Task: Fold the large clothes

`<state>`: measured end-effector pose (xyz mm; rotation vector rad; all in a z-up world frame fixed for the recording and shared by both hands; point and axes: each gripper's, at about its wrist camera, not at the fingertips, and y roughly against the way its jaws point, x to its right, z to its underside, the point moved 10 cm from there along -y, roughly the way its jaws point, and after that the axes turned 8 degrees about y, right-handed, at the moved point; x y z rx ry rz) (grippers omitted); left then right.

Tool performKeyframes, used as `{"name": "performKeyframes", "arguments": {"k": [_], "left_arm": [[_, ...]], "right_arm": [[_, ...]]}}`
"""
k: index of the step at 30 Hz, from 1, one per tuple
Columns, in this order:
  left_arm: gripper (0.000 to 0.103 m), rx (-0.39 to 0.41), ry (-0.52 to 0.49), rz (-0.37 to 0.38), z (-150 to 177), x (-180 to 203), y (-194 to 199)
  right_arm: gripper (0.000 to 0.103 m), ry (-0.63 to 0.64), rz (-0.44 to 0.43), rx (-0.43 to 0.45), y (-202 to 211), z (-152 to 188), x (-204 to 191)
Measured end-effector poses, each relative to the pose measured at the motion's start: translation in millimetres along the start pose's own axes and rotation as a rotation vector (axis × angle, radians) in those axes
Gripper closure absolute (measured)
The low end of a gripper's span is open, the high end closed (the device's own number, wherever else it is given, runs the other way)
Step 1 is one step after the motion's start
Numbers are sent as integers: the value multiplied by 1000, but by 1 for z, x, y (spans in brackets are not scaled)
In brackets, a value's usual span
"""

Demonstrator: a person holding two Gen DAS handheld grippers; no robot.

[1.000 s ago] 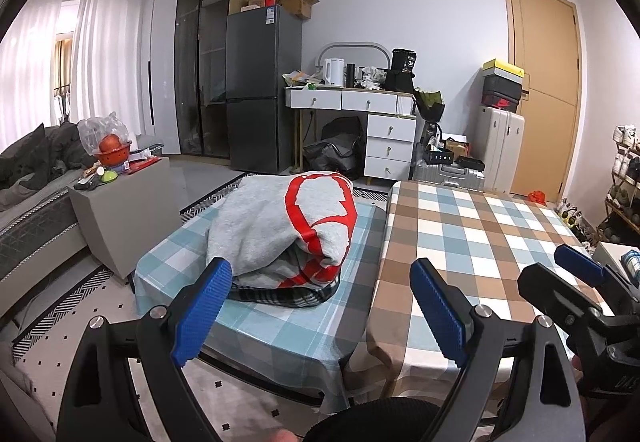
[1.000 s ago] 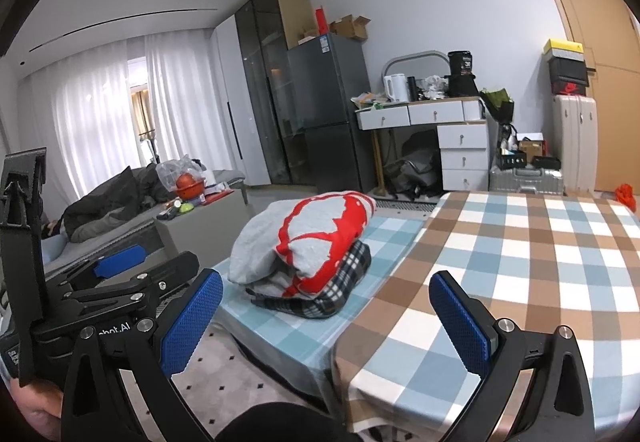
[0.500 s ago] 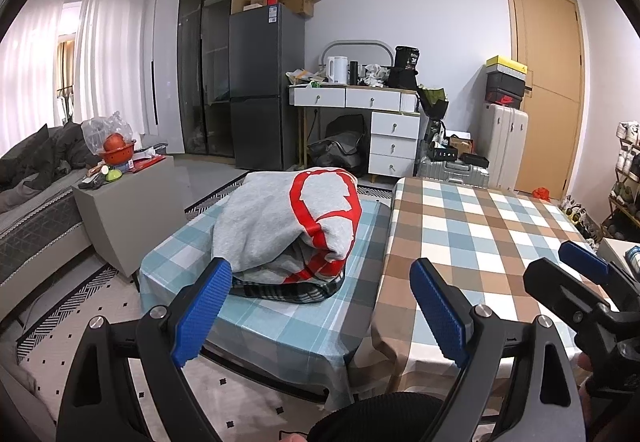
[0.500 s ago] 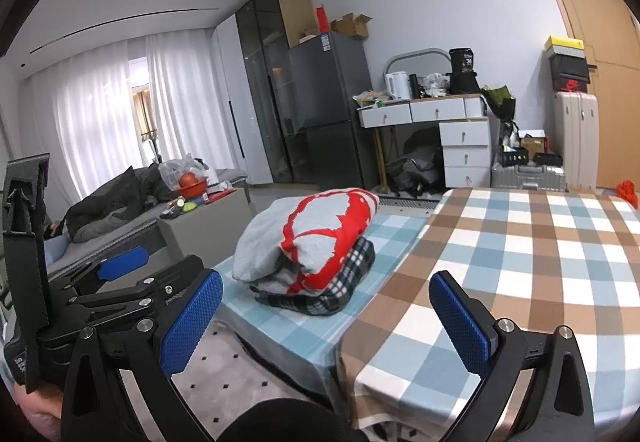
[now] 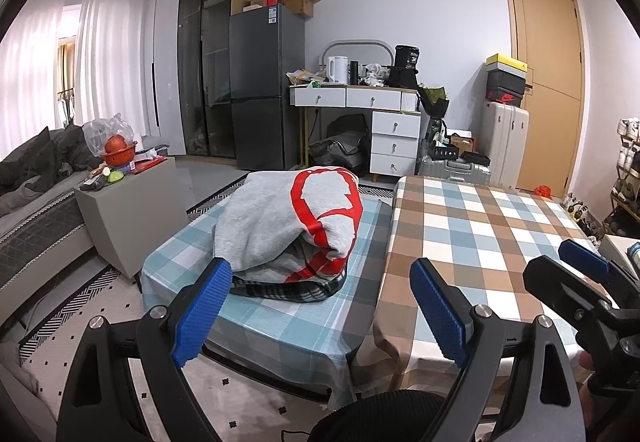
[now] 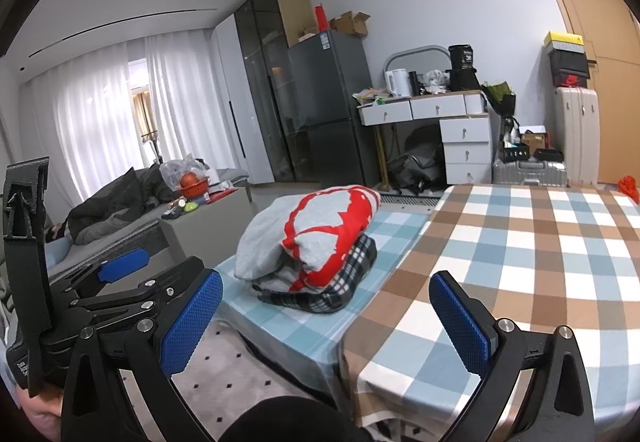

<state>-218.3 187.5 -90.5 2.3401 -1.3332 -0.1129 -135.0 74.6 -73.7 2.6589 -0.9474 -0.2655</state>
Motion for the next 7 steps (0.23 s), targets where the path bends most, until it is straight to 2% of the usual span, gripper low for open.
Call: {"name": "performKeyframes", "arguments": {"k": [7], "left_arm": [[15,18,-13,7,-2,2,0]], "right_arm": [[0,-10,-8,-1,-1,1,1]]}}
